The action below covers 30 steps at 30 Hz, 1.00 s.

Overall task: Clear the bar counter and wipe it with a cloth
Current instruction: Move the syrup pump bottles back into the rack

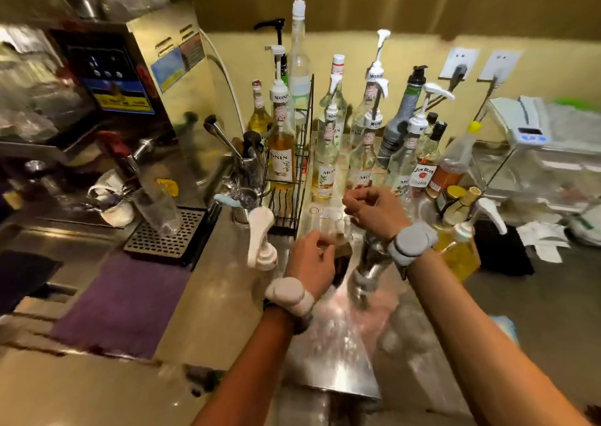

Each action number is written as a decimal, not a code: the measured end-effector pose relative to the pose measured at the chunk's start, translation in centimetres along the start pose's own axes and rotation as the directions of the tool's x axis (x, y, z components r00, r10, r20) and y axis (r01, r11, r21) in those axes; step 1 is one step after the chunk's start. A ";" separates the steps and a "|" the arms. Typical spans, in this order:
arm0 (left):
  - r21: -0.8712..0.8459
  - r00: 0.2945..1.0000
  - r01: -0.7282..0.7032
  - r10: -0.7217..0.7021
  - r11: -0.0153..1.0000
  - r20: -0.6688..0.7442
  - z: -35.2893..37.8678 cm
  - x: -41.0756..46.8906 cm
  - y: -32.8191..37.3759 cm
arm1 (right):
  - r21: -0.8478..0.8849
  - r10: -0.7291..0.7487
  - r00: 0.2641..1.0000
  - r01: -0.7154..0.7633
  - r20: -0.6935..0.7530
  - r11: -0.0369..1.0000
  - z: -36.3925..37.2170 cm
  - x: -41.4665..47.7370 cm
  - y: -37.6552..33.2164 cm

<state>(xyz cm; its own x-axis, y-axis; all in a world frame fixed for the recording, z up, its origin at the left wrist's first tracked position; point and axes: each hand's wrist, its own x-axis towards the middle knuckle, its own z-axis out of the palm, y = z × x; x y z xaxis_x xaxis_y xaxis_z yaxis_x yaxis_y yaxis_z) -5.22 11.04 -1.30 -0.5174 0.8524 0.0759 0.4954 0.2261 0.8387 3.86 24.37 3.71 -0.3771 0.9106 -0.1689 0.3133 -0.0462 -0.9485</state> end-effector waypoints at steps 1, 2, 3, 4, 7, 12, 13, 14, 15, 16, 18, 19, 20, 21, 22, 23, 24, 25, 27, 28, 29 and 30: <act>-0.006 1.000 -0.016 0.016 1.000 0.026 -0.3 -0.8 -0.4 | 0.027 0.007 1.000 -0.007 -0.002 1.000 0.3 -0.8 0.4; -0.014 0.998 -0.031 0.032 0.999 0.057 -0.8 -1.9 -1.0 | 0.045 0.004 1.000 -0.004 -0.008 0.999 0.9 -2.0 0.9; -0.021 0.996 -0.039 0.041 0.999 0.084 -1.2 -2.8 -1.6 | 0.053 -0.004 1.000 0.005 -0.021 0.999 1.5 -3.1 1.3; -0.031 0.994 -0.036 0.039 0.999 0.101 -1.4 -3.6 -2.1 | 0.051 -0.013 0.999 0.015 -0.034 0.999 1.9 -3.9 1.7; -0.096 0.992 -0.017 0.029 0.995 0.124 -2.2 -5.4 -3.4 | 0.053 -0.021 0.999 0.024 -0.049 0.998 3.2 -6.3 2.4; -0.191 0.986 0.013 0.019 0.982 0.165 -4.9 -7.9 -5.6 | 0.062 -0.056 0.998 0.058 -0.029 0.996 6.1 -9.8 2.5; -0.194 0.987 0.014 0.017 0.981 0.160 -5.4 -8.2 -5.9 | 0.076 -0.057 0.998 0.059 -0.025 0.995 6.5 -10.4 2.5; -0.190 0.987 0.016 0.014 0.982 0.158 -5.8 -8.5 -6.2 | 0.093 -0.060 0.998 0.062 -0.024 0.994 7.0 -11.0 2.4; -0.171 0.988 0.011 0.016 0.985 0.152 -6.3 -8.8 -6.5 | 0.102 -0.060 0.998 0.062 -0.023 0.993 7.4 -11.5 2.3; -0.142 0.990 0.007 0.014 0.990 0.143 -6.7 -8.9 -6.7 | 0.104 -0.061 0.998 0.062 -0.017 0.993 7.7 -11.9 2.2; -0.094 0.995 0.013 -0.003 0.995 0.105 -8.1 -9.3 -7.5 | 0.099 -0.073 0.997 0.071 0.015 0.993 8.7 -13.0 1.8; -0.078 0.997 0.024 -0.019 0.997 0.072 -8.6 -9.4 -7.8 | 0.103 -0.078 0.996 0.074 0.038 0.992 8.9 -13.3 1.7; -0.067 0.999 0.037 -0.034 0.997 0.034 -9.0 -9.4 -8.1 | 0.111 -0.081 0.995 0.074 0.061 0.991 9.2 -13.7 1.5; -0.055 0.999 0.045 -0.045 0.997 -0.002 -9.4 -9.4 -8.2 | 0.120 -0.082 0.993 0.072 0.085 0.990 9.5 -14.0 1.3; -0.040 0.998 0.049 -0.050 0.998 -0.029 -9.5 -9.4 -8.2 | 0.128 -0.084 0.991 0.070 0.108 0.989 9.6 -14.2 1.3; -0.024 0.998 0.052 -0.053 0.998 -0.044 -9.7 -9.3 -8.3 | 0.134 -0.087 0.988 0.070 0.129 0.988 9.8 -14.4 1.3; -0.007 0.998 0.050 -0.050 0.999 -0.048 -9.8 -9.3 -8.3 | 0.140 -0.088 0.985 0.067 0.150 0.988 10.1 -14.6 1.3; 0.011 0.998 0.042 -0.042 0.999 -0.042 -9.8 -9.3 -8.4 | 0.139 -0.084 0.981 0.060 0.172 0.988 10.3 -14.8 1.4; 0.034 0.999 0.033 -0.032 0.999 -0.007 -9.7 -9.2 -8.8 | 0.127 -0.081 0.975 0.055 0.207 0.990 10.7 -15.1 1.6; 0.039 0.999 0.037 -0.038 0.999 0.011 -9.6 -9.2 -8.8 | 0.118 -0.085 0.975 0.061 0.206 0.991 10.8 -15.2 1.7; 0.040 0.999 0.043 -0.044 0.998 0.024 -9.5 -9.2 -8.8 | 0.110 -0.091 0.976 0.071 0.196 0.991 11.0 -15.3 1.7; 0.033 0.998 0.047 -0.048 0.998 0.032 -9.3 -9.2 -8.8 | 0.103 -0.099 0.978 0.081 0.184 0.991 11.1 -15.3 1.7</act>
<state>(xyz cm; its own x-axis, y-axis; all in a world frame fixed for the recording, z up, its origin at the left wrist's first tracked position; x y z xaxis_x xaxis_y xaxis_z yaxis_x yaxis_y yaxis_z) -11.31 -3.13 -4.32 -0.5175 0.8555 0.0183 0.4937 0.2810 0.8230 0.51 5.78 1.72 -0.5604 0.8193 -0.1211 0.1909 -0.0145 -0.9815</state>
